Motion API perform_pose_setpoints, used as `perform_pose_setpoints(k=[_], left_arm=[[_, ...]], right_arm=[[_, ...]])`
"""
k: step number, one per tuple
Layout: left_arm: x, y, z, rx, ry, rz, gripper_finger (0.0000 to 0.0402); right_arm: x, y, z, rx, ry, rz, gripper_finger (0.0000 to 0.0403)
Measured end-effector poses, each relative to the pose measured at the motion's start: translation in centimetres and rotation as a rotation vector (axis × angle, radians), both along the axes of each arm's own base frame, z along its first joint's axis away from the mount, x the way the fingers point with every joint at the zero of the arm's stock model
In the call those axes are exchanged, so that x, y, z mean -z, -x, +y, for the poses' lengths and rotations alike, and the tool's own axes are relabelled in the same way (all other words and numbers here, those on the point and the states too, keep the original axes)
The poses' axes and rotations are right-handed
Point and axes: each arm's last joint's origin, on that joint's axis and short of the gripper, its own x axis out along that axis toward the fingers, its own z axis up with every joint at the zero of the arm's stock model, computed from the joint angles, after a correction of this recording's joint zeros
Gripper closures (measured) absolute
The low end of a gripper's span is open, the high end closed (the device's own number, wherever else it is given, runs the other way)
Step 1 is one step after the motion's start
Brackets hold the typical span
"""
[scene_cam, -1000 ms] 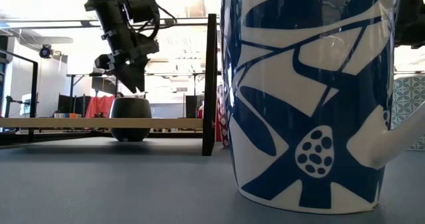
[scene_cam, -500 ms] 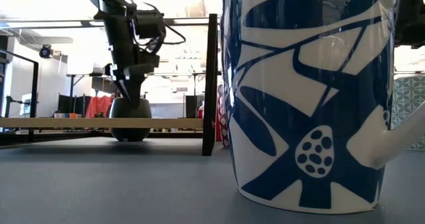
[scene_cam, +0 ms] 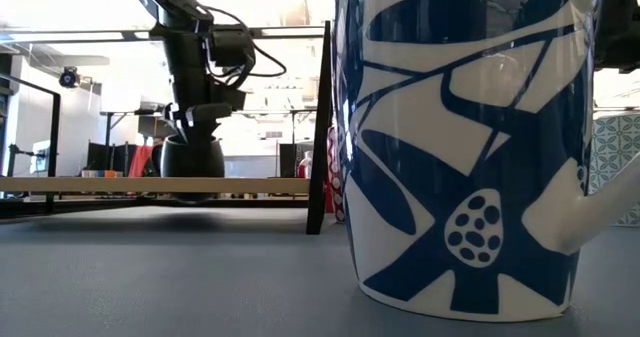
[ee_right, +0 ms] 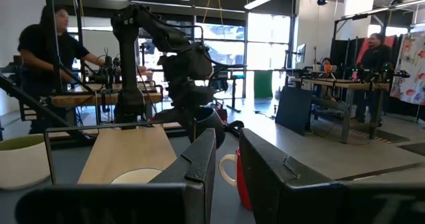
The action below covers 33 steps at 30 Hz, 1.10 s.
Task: Place coffee mugs
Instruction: Put the black mug on the shelf
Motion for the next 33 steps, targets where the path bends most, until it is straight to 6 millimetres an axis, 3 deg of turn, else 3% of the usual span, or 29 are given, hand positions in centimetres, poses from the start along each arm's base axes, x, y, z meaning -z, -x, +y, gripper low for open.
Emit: perform_pose_setpoints(k=[11,14,22,33], left_arm=[[-2.1,1.9,-1.3,0.008,0.101,-0.036,0.0393],[-3.1,2.5,-2.0,0.071,0.092,-0.054,0.0393],[-5.2,4.8,-4.9,0.197,0.272,-0.097,0.0393],[-6.2,7.0,-7.9,0.422,0.294,0.021,0.0393]], right_arm=[[0.0,0.0,0.0,0.0,0.0,0.0,0.0344],[0.0,0.0,0.0,0.0,0.0,0.0,0.0344],[0.0,0.0,0.0,0.0,0.0,0.0,0.0344],[0.0,0.0,0.0,0.0,0.0,0.0,0.0344]])
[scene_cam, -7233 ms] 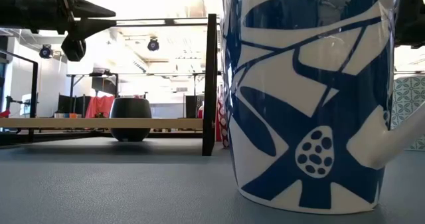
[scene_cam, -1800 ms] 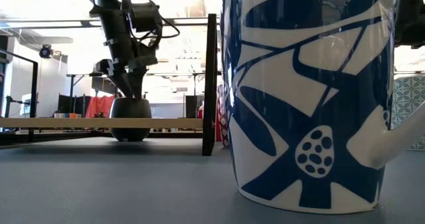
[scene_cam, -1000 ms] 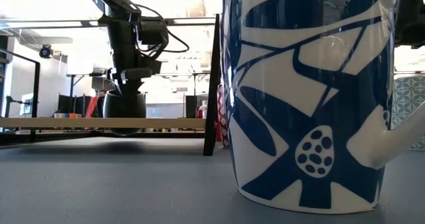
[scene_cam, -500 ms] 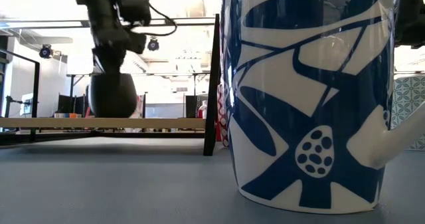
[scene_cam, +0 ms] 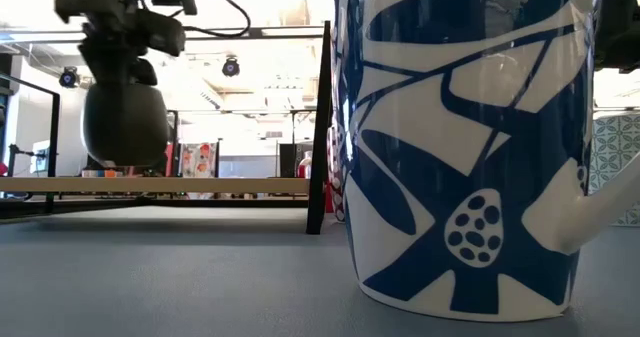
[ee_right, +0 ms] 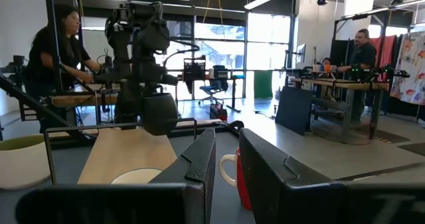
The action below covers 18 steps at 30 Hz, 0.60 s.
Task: Place coffee mugs
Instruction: Put the black mug on the shelf
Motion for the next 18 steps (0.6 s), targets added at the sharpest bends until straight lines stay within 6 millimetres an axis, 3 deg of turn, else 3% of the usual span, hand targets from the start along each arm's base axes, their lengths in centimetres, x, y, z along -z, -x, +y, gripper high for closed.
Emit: perform_pose_setpoints(k=[9,18], left_arm=[[1.0,0.1,-0.4,0.026,0.048,0.179,0.0392],[1.3,0.1,-0.6,0.08,0.055,0.197,0.0392]], right_arm=[[0.0,0.0,0.0,0.0,0.0,0.0,0.0344],[0.0,0.0,0.0,0.0,0.0,0.0,0.0344]])
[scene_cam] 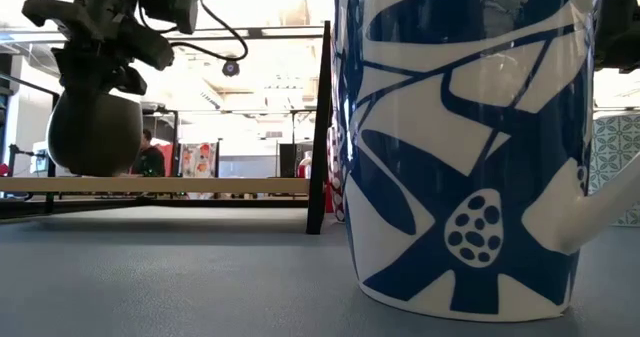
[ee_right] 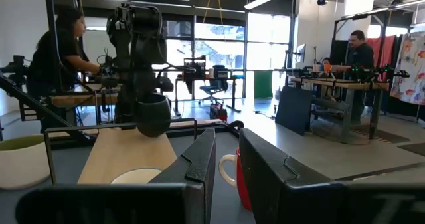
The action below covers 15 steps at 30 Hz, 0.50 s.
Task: Place coffee mugs
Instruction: Put the black mug on the shelf
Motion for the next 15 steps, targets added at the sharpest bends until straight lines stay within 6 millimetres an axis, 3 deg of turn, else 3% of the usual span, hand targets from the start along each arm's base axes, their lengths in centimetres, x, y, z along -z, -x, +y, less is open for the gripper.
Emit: perform_pose_setpoints(k=[15], left_arm=[[1.3,1.2,-0.8,-0.057,0.017,-0.036,0.0361]], right_arm=[[0.0,0.0,0.0,0.0,0.0,0.0,0.0344]])
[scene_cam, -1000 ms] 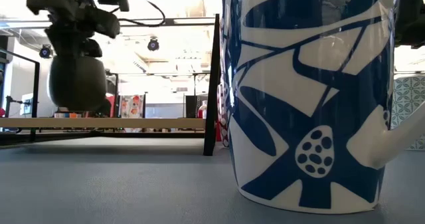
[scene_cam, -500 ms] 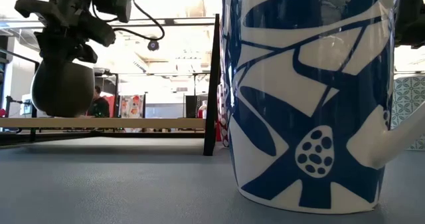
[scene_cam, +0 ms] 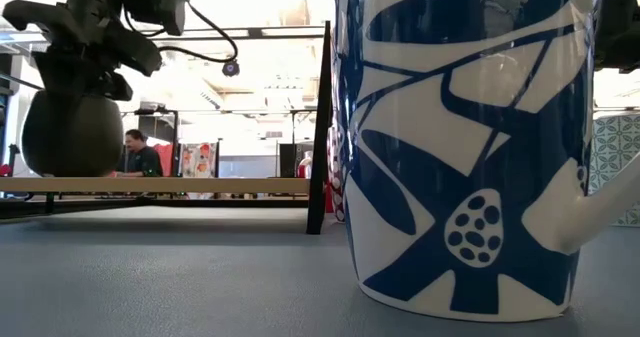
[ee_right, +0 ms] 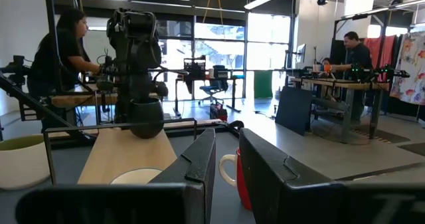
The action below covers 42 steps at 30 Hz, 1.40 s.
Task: Place coffee mugs
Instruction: Put the black mug on the shelf
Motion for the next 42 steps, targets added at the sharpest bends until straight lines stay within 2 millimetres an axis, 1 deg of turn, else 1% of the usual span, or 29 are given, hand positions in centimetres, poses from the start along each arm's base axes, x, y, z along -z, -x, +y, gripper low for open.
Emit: perform_pose_setpoints(k=[7,16,20,24,28,33,39,42], left_arm=[[-0.2,0.1,0.0,-0.008,-0.009,-0.001,0.0348],[-1.6,-0.1,0.1,-0.025,-0.021,-0.058,0.0326],[-1.6,-0.2,0.1,-0.099,-0.018,-0.049,0.0312],[-1.6,-0.4,0.1,-0.213,-0.011,-0.029,0.0298],[-2.2,-0.7,0.2,-0.325,-0.007,-0.041,0.0289],[-2.9,-1.2,0.3,-0.506,0.002,-0.053,0.0282],[-2.4,-1.7,0.6,-0.634,-0.04,-0.019,0.0281],[-2.0,-2.0,0.7,-0.652,-0.077,0.006,0.0281]], right_arm=[[0.0,0.0,0.0,0.0,0.0,0.0,0.0344],[0.0,0.0,0.0,0.0,0.0,0.0,0.0344],[0.0,0.0,0.0,0.0,0.0,0.0,0.0344],[0.0,0.0,0.0,0.0,0.0,0.0,0.0344],[0.0,0.0,0.0,0.0,0.0,0.0,0.0344],[0.0,0.0,0.0,0.0,0.0,0.0,0.0344],[0.0,0.0,0.0,0.0,0.0,0.0,0.0344],[0.0,0.0,0.0,0.0,0.0,0.0,0.0344]])
